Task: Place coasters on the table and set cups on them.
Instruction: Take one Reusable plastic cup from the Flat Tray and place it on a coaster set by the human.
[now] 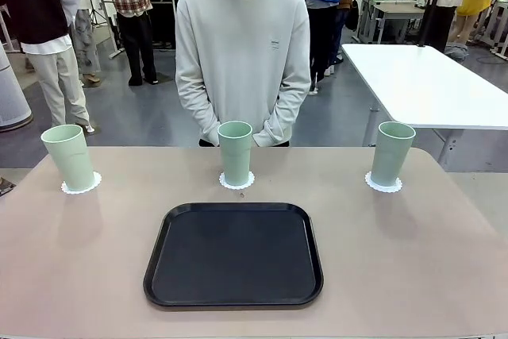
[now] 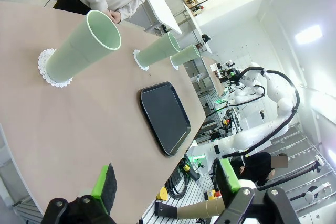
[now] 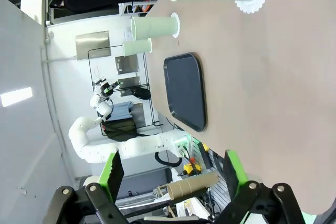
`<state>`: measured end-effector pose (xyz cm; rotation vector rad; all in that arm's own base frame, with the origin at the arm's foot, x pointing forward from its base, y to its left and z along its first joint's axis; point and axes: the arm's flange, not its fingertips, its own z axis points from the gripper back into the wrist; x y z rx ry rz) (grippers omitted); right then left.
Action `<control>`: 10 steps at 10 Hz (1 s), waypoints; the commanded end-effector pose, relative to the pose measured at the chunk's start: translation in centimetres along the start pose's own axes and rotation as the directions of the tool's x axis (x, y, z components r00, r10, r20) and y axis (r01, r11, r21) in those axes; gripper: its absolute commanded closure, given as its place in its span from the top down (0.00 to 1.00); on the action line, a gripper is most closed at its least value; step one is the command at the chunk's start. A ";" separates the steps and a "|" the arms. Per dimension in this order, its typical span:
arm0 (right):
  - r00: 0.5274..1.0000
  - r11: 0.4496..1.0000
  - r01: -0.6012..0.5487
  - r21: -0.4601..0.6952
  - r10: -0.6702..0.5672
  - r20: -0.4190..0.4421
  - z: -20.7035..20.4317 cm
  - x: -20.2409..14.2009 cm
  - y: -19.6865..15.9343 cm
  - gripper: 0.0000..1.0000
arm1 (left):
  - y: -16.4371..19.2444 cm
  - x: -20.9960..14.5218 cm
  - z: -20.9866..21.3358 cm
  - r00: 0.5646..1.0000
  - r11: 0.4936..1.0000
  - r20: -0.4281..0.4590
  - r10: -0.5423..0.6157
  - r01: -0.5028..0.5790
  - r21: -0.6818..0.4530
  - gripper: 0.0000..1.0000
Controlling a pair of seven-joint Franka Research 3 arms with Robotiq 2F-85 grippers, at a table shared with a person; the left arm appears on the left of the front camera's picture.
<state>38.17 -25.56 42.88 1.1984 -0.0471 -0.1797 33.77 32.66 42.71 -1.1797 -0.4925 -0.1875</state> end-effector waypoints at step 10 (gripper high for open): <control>1.000 1.000 0.003 -0.001 -0.003 -0.010 -0.3 0.6 -0.2 1.00 | -0.4 0.0 0.1 1.000 1.000 0.000 -0.005 0.005 -0.007 1.00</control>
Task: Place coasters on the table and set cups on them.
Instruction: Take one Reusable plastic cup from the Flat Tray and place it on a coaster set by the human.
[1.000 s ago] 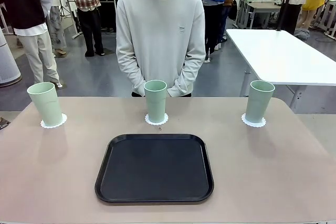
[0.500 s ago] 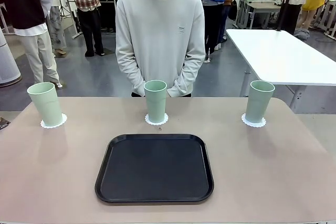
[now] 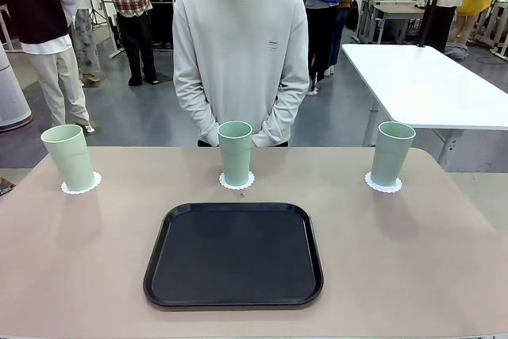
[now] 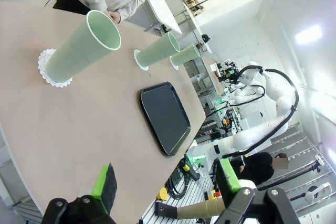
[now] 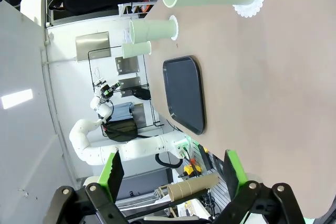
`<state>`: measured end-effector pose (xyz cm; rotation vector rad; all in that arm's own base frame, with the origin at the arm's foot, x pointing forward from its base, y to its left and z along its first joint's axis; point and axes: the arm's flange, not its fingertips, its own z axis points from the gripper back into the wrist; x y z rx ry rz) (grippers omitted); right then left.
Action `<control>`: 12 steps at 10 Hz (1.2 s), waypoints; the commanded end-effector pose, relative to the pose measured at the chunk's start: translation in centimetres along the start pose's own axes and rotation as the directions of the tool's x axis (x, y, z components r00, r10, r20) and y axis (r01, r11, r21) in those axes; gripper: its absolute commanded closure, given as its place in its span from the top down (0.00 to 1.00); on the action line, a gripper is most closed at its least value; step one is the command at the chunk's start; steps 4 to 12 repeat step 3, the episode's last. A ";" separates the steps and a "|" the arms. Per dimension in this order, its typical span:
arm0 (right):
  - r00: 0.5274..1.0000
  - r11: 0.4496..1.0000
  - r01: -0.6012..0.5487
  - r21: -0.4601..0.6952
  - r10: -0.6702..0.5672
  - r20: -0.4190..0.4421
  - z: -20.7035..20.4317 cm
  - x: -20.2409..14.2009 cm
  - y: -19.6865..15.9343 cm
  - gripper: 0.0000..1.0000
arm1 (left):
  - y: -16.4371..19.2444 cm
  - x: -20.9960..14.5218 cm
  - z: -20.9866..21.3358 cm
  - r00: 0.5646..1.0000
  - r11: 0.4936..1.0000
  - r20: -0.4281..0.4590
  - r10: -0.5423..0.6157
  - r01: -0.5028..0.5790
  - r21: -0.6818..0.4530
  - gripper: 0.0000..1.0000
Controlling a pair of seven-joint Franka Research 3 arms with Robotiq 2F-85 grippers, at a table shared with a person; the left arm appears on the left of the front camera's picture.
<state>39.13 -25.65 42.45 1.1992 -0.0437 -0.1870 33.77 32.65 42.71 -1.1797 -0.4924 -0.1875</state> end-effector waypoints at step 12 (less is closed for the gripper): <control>1.000 1.000 -0.004 -0.001 0.004 -0.011 -0.1 -0.4 0.1 1.00 | -0.4 0.0 0.1 1.000 1.000 0.000 -0.005 0.005 -0.007 1.00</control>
